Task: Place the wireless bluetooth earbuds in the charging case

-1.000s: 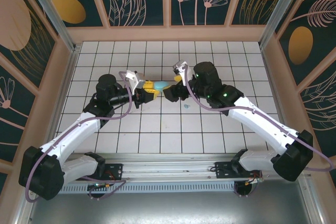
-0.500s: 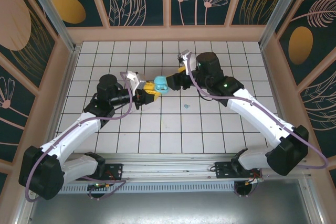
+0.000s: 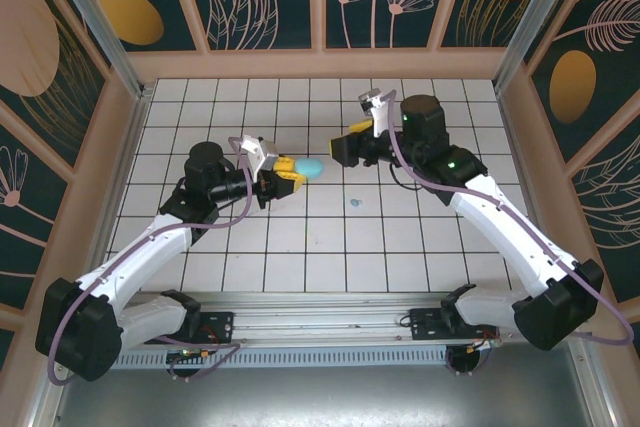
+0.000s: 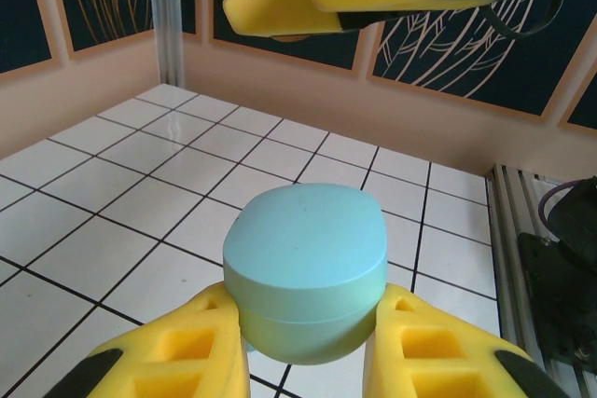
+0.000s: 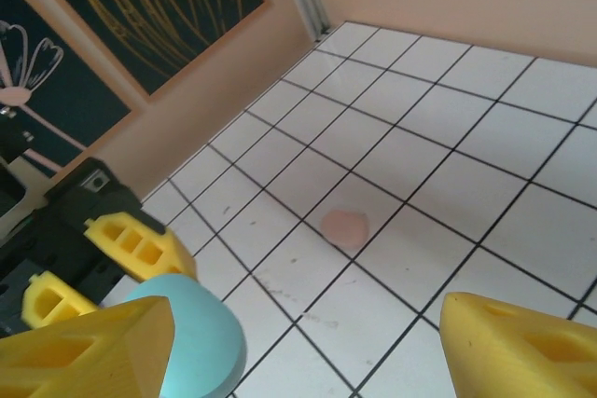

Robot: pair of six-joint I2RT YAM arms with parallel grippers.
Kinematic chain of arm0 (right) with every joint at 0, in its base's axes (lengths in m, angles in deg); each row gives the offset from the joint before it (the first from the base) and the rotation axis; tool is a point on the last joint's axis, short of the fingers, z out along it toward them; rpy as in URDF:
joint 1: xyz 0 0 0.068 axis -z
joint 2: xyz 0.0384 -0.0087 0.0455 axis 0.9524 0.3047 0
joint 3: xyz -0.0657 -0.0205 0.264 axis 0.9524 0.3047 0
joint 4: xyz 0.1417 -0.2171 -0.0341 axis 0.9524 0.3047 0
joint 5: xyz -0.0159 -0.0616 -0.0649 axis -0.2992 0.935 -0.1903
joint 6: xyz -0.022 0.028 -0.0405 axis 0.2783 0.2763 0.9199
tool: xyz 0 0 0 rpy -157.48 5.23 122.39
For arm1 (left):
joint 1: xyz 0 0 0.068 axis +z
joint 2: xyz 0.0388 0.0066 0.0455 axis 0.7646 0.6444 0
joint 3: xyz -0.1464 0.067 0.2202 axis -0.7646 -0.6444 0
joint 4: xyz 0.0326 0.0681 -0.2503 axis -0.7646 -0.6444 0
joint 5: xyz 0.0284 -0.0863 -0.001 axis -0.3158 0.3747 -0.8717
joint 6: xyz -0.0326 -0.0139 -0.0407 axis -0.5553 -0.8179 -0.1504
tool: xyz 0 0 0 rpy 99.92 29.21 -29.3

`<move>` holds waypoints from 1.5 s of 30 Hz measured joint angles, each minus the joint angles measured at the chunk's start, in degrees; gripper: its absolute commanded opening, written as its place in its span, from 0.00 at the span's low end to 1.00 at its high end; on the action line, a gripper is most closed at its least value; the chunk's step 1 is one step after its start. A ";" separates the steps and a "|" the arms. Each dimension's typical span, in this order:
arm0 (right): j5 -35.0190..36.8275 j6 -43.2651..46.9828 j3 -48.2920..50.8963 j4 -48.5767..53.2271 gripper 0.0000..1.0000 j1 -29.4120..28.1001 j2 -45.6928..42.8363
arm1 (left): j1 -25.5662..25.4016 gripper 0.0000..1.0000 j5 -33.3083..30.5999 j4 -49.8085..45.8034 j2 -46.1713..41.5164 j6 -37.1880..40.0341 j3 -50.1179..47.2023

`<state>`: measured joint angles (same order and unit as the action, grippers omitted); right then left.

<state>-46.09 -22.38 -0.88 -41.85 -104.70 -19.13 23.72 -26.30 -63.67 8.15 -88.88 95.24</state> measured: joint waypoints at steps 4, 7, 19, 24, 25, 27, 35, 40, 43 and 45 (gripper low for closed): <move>-1.46 0.26 0.61 0.17 0.75 -0.04 -0.02 | 0.00 0.00 0.00 0.02 0.09 -0.02 0.00; -1.25 1.60 2.54 0.48 0.77 -1.53 -0.11 | 0.00 0.00 0.00 0.02 0.20 -0.02 0.00; 1.05 8.48 3.69 2.93 0.79 -7.96 2.01 | 0.00 0.00 0.02 0.04 0.22 0.00 0.00; 1.97 9.55 2.36 4.72 0.79 -8.07 5.01 | 0.02 0.00 -0.68 0.00 0.22 0.00 0.00; 2.19 9.55 1.77 5.22 0.78 -8.07 5.44 | 0.02 0.00 -0.94 0.00 0.20 -0.02 0.00; 2.25 9.51 0.87 5.81 0.78 -7.93 5.95 | 0.02 0.00 -1.46 0.13 0.20 -0.02 0.00; -0.94 9.20 -1.90 7.32 0.78 -5.53 6.19 | 0.02 0.00 -2.64 0.83 0.20 0.00 0.09; -1.68 8.83 -3.17 6.45 0.78 -4.57 6.21 | 0.00 0.00 -1.73 0.72 0.31 0.00 0.09; -1.66 8.52 -3.19 6.43 0.77 -4.39 7.02 | 0.00 0.00 -1.03 0.74 0.44 0.00 0.09; -1.49 7.93 -3.26 6.47 0.77 -4.28 8.04 | 0.00 0.00 -0.85 0.74 0.59 0.00 0.09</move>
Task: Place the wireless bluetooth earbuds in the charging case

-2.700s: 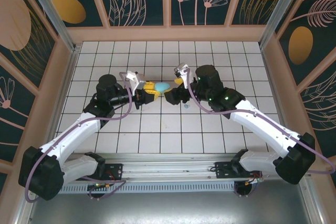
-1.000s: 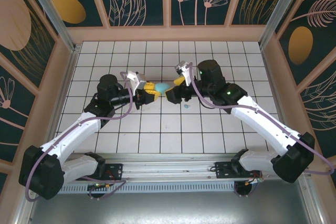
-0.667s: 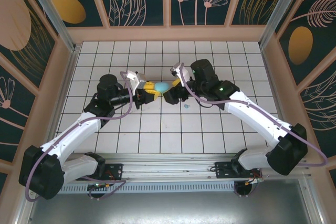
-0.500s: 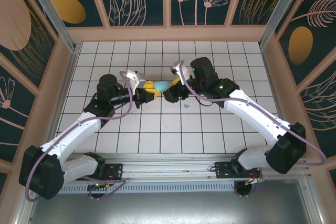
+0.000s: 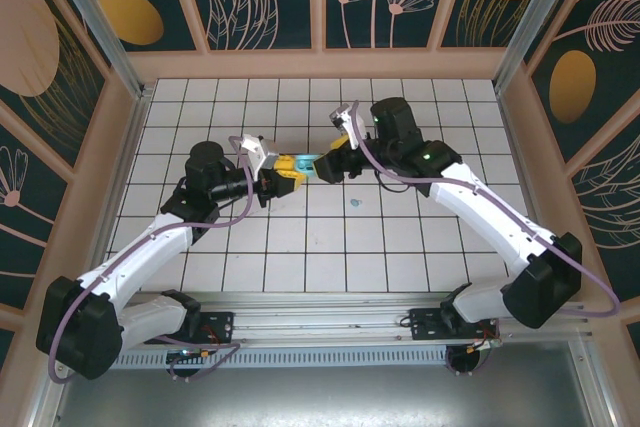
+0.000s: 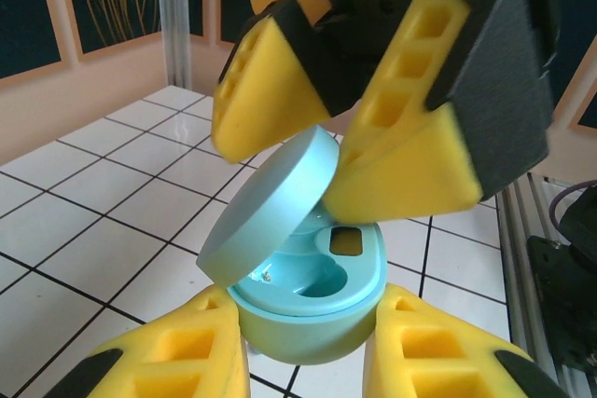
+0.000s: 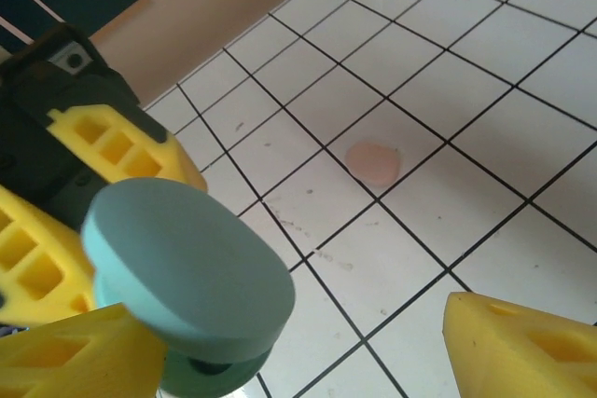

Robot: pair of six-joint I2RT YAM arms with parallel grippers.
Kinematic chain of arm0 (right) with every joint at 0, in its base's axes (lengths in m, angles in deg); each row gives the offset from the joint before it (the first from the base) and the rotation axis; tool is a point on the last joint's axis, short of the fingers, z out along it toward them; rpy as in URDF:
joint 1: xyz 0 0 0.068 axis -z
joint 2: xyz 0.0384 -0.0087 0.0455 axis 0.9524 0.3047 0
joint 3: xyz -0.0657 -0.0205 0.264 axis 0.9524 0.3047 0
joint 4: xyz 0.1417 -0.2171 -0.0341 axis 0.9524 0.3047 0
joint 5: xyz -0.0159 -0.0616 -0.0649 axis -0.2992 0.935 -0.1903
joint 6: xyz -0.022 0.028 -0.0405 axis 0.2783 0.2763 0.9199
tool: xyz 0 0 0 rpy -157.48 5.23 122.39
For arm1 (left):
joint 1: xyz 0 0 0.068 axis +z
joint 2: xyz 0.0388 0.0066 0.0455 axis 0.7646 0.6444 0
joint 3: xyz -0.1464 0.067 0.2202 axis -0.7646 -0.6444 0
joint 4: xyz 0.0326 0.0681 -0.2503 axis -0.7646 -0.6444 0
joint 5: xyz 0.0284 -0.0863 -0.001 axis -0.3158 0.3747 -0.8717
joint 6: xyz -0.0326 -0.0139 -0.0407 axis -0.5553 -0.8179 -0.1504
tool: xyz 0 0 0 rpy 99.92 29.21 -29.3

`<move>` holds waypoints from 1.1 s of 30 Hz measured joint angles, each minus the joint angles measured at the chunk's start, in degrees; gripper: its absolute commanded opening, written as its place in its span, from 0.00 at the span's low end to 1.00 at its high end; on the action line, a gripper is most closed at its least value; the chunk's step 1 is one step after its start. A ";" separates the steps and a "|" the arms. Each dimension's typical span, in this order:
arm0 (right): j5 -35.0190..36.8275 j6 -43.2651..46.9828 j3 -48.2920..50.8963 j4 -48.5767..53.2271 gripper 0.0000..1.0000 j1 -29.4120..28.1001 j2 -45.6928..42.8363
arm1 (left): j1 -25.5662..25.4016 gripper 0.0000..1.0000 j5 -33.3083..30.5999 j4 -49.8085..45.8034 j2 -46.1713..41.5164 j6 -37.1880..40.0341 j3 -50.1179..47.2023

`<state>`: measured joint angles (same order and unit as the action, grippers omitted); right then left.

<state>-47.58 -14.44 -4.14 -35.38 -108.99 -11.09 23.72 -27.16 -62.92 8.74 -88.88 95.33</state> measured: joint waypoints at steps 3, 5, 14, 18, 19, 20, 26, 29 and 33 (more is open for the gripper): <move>-0.20 -1.33 -1.11 0.09 0.76 0.44 1.79 | 0.02 0.00 -0.44 -0.39 0.33 -0.02 0.00; -0.76 -2.36 -2.19 0.20 0.76 0.83 2.71 | 0.02 0.00 -0.42 -0.37 0.48 -0.24 0.00; -5.29 -7.52 -4.02 -0.13 0.74 4.44 6.03 | 0.02 0.00 -0.09 0.76 0.48 -0.94 -0.07; -7.21 -8.46 -4.02 0.07 0.74 4.50 6.88 | 0.02 0.00 -0.22 0.79 0.57 -1.05 -0.15; -7.50 -8.59 -4.02 0.15 0.74 4.50 6.91 | 0.02 0.00 -0.22 0.83 0.63 -1.05 -0.15; -7.85 -8.79 -4.02 0.26 0.74 4.50 6.91 | 0.00 0.00 -0.20 0.92 0.70 -1.05 -0.15; -9.57 -8.96 -4.31 1.16 0.74 4.52 6.88 | 0.00 0.00 -0.20 1.01 1.01 -1.05 -0.15; -10.29 -8.92 -4.48 1.92 0.74 4.52 6.84 | 0.00 0.00 -0.17 0.98 1.01 -1.03 -0.15; -10.49 -8.61 -5.18 2.91 0.75 4.55 6.75 | 0.00 0.00 -0.20 1.16 1.16 -1.03 -0.15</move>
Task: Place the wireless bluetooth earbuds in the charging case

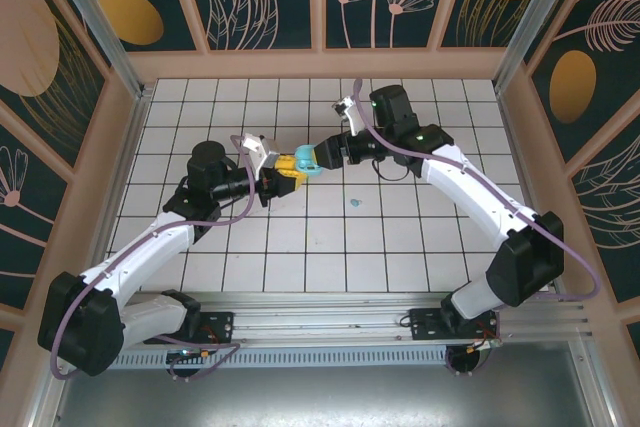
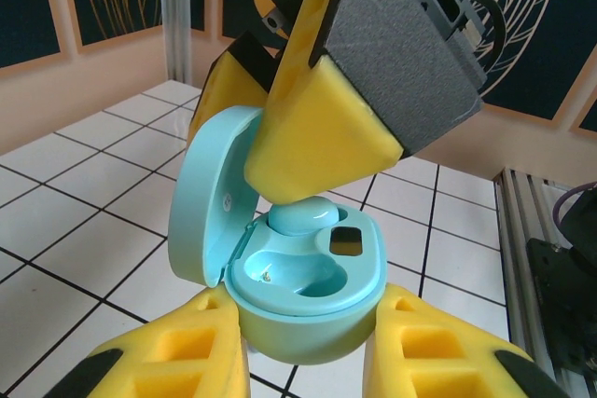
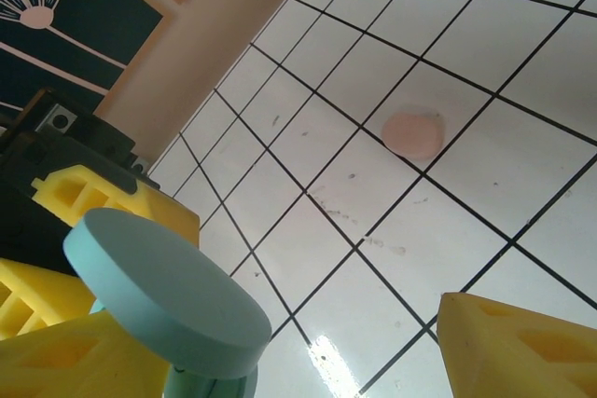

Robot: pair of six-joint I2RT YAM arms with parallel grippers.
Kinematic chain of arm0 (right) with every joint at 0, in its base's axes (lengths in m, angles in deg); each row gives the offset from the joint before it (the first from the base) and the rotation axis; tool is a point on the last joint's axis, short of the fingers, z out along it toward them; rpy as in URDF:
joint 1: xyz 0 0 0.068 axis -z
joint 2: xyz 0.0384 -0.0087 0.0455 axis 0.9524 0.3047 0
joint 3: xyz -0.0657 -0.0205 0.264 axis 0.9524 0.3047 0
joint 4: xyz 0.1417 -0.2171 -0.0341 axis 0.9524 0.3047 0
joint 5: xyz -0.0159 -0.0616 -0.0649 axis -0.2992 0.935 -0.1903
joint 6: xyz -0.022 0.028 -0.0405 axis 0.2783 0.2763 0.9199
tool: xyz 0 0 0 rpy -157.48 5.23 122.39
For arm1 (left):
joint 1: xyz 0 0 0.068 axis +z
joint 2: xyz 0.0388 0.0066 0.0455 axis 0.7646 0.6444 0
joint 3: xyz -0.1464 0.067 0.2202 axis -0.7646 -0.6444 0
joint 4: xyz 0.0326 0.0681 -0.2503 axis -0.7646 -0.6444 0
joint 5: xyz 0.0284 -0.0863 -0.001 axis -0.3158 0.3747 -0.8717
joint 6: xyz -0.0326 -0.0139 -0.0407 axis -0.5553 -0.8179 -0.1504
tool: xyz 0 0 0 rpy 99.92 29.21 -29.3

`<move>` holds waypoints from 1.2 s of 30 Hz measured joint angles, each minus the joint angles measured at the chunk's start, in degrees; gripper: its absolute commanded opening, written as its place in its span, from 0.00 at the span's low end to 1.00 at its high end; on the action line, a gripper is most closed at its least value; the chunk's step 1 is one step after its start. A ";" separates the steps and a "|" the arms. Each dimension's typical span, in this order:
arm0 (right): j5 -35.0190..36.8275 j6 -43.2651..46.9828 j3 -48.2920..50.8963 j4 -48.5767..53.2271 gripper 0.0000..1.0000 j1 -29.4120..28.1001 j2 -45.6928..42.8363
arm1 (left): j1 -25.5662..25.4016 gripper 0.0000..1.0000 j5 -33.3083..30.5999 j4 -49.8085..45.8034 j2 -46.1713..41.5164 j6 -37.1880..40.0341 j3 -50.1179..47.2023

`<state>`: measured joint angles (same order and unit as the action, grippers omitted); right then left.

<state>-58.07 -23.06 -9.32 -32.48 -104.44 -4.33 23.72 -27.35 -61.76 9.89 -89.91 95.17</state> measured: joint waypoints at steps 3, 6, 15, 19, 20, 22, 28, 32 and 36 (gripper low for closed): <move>-0.04 0.26 -0.66 1.03 0.75 0.02 -0.15 | 0.00 0.00 0.00 0.20 0.15 0.00 0.00; -0.48 1.01 -1.36 2.08 0.75 0.00 -0.24 | 0.00 0.00 0.00 0.20 0.17 0.00 0.00; -1.49 1.57 -1.70 2.69 0.75 0.02 -1.27 | 0.00 0.00 0.00 0.20 0.17 0.00 0.00; -1.51 1.57 -1.70 2.73 0.75 0.02 -1.84 | 0.00 0.00 0.00 0.20 0.17 0.00 0.00; -1.49 1.55 -1.70 2.75 0.75 0.02 -2.03 | 0.00 0.00 0.00 0.20 0.17 0.00 0.00; -1.49 1.55 -1.70 2.82 0.75 0.02 -2.43 | 0.00 0.00 0.00 0.20 0.17 0.00 0.00; -1.46 1.55 -1.73 2.97 0.75 0.02 -3.61 | 0.00 0.00 -0.02 0.20 0.17 0.00 0.00; -1.25 1.53 -1.73 3.37 0.75 1.95 -4.83 | 0.00 0.00 -0.02 0.20 0.17 0.00 0.00; 0.37 0.92 -1.55 3.54 0.73 7.26 -6.29 | 0.00 0.00 -0.02 0.17 0.17 0.00 0.00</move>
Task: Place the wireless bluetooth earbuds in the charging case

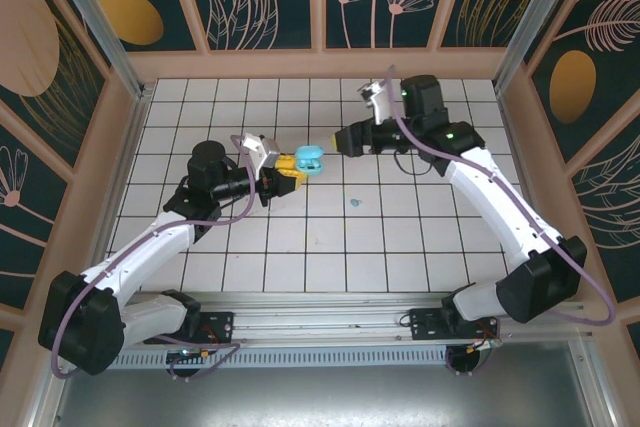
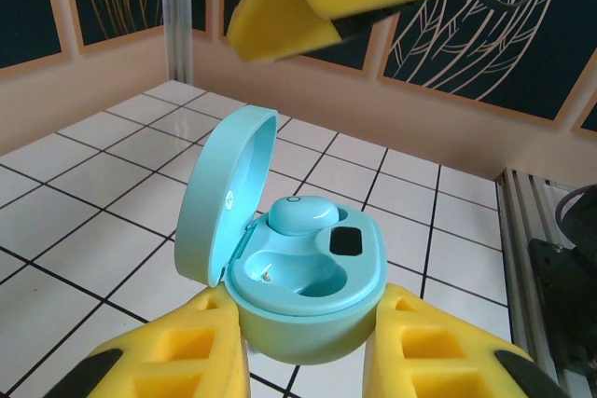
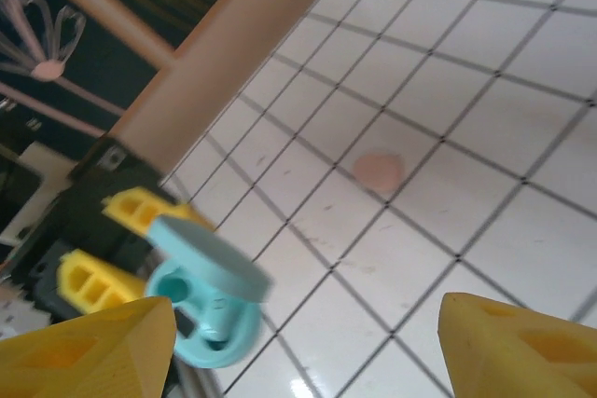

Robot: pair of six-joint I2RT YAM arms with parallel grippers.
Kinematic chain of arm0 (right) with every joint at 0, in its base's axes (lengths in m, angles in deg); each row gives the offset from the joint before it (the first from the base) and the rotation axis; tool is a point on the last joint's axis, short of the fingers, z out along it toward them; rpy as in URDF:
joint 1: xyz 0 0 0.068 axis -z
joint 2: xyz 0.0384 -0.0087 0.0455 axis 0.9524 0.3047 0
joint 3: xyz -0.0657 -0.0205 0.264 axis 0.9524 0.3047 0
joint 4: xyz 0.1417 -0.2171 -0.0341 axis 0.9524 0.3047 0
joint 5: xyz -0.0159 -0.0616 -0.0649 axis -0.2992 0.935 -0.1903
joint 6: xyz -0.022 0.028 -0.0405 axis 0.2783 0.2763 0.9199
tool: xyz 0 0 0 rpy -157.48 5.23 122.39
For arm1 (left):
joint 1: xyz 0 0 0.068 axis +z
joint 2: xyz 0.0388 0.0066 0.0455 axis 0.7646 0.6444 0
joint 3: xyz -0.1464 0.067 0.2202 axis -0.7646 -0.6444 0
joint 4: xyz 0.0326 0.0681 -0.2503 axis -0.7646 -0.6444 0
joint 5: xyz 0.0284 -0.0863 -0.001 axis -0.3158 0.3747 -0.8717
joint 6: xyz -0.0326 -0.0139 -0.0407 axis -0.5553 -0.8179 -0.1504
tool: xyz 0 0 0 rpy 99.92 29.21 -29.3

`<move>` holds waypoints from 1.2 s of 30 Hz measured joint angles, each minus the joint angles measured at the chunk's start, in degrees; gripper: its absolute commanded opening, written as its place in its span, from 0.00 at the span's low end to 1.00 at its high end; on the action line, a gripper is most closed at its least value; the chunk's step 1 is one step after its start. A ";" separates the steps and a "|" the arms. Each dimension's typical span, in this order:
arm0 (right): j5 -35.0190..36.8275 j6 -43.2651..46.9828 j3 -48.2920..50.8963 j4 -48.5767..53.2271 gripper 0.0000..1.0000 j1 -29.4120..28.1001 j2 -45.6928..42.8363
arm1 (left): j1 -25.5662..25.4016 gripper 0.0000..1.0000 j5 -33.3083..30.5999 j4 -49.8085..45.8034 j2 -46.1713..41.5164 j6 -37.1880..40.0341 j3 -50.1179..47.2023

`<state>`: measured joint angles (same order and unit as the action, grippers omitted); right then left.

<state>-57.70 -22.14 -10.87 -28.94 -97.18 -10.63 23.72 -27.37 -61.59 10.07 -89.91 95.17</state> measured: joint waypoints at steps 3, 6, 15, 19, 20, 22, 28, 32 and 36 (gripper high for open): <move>1.20 -1.40 2.01 -0.46 0.68 4.57 -0.37 | 0.00 0.00 0.00 0.02 0.00 0.00 0.00; 1.53 -2.49 5.33 -1.14 0.63 7.63 1.36 | 0.00 0.00 0.00 0.02 0.00 0.00 0.00; 12.70 -1.31 12.79 -1.31 0.51 2.91 11.74 | 0.00 0.00 0.00 0.00 -0.02 0.00 0.00; 21.38 1.18 14.14 -1.29 0.47 -3.72 13.79 | 0.00 0.00 0.00 0.00 -0.02 0.00 0.00; 23.17 1.99 14.16 -1.29 0.47 -5.03 14.49 | 0.00 0.00 0.00 0.00 -0.02 0.00 0.00; 26.36 3.56 14.12 -1.22 0.47 -6.99 16.00 | 0.00 0.00 0.00 0.00 -0.02 0.00 0.00; 33.94 8.24 10.69 2.71 0.41 -10.12 22.45 | 0.00 0.00 0.00 0.00 -0.02 0.00 0.00; 37.90 10.93 7.85 5.57 0.36 -11.76 25.94 | 0.00 0.00 0.00 -0.02 -0.02 0.00 0.00; 40.79 12.52 6.67 7.58 0.34 -13.31 27.36 | 0.00 0.00 0.00 -0.46 -0.13 0.04 0.00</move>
<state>-16.91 -9.61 -4.20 -21.35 -110.50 16.74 23.72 -27.37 -62.05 9.94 -89.87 95.17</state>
